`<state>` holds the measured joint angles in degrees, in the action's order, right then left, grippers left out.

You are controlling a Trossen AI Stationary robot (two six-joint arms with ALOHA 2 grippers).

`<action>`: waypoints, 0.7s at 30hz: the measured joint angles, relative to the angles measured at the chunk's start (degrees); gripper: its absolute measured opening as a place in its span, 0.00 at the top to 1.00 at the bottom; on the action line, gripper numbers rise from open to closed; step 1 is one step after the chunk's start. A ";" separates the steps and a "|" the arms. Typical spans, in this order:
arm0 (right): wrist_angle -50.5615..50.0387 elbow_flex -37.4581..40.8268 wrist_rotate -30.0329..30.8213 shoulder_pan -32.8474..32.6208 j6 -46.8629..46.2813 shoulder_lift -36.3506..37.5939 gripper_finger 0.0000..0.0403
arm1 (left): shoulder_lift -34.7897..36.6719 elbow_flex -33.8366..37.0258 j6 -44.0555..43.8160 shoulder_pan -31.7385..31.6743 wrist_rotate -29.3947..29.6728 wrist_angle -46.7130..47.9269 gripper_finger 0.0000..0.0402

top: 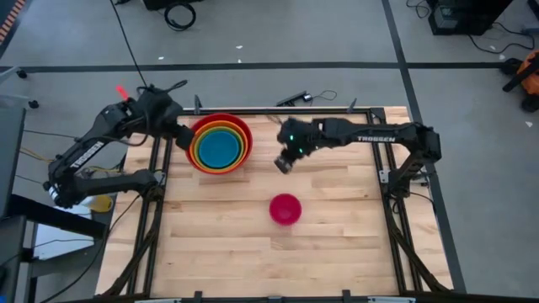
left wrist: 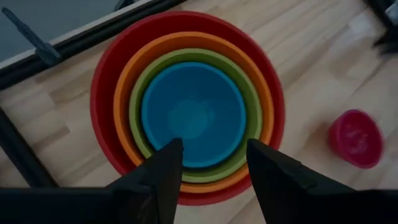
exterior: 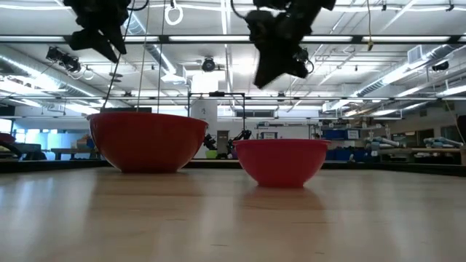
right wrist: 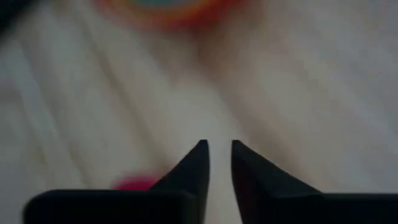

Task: Nest bowls inside each other
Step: Stack the pink bowl on the blue bowl

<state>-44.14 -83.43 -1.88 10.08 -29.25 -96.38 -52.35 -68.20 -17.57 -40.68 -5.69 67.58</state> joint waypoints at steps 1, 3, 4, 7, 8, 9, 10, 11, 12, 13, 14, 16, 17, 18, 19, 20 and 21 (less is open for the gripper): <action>-1.54 1.01 -1.47 -0.68 0.23 0.00 0.79 | 0.42 0.00 -0.95 0.70 0.11 -0.04 0.55; -3.37 3.42 -4.34 -2.16 0.27 0.00 0.73 | 0.89 0.02 -2.68 2.28 0.93 -0.17 0.55; -3.87 4.70 -5.49 -2.96 -0.05 -0.04 0.69 | 1.04 0.06 -3.77 3.20 1.53 -0.43 0.55; -3.48 9.24 -9.44 -5.14 -1.78 -0.04 0.61 | 1.11 0.09 -6.15 6.05 2.56 -1.36 0.55; -3.27 10.82 -10.62 -5.72 -2.29 -0.04 0.59 | 1.09 0.09 -6.79 7.11 2.93 -2.07 0.55; -2.93 12.42 -11.37 -6.19 -3.02 -0.04 0.57 | 1.04 0.09 -7.30 8.14 3.17 -2.89 0.55; -2.07 13.99 -11.61 -6.65 -3.89 -0.04 0.55 | 1.00 0.11 -7.86 9.20 3.34 -3.72 0.55; -0.64 15.50 -11.77 -6.96 -4.57 -0.04 0.54 | 1.00 0.11 -8.25 10.21 3.45 -4.80 0.55; 0.77 16.77 -12.01 -7.25 -5.07 -0.04 0.53 | 1.00 0.11 -8.66 11.18 3.57 -6.11 0.55; 2.34 18.09 -12.69 -7.53 -5.63 -0.04 0.52 | 1.00 0.11 -9.16 12.08 3.75 -7.46 0.55; 4.67 19.46 -13.60 -7.75 -6.35 -0.04 0.52 | 1.00 0.11 -9.40 12.88 4.09 -8.59 0.55; 10.04 21.89 -15.01 -8.19 -8.11 -0.04 0.52 | 1.00 0.11 -9.82 14.25 4.59 -10.41 0.55; 12.83 23.07 -15.82 -8.31 -8.98 -0.04 0.52 | 1.00 0.11 -10.22 14.77 4.75 -10.90 0.55; 15.24 23.98 -16.67 -8.39 -9.92 -0.04 0.52 | 1.00 0.11 -10.68 15.30 4.95 -11.19 0.55; 17.13 24.70 -17.44 -8.41 -10.73 -0.04 0.52 | 1.00 0.11 -10.97 15.67 5.11 -11.29 0.55; 18.43 25.26 -17.56 -8.41 -11.42 -0.04 0.53 | 1.00 0.11 -11.26 16.08 5.41 -11.27 0.55; 19.05 25.66 -17.07 -8.39 -11.89 -0.05 0.54 | 1.00 0.11 -11.61 16.51 5.94 -11.23 0.55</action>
<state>-25.10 -57.77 -18.95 1.69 -41.14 -96.43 -51.35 -68.10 -29.18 -24.17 0.24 56.35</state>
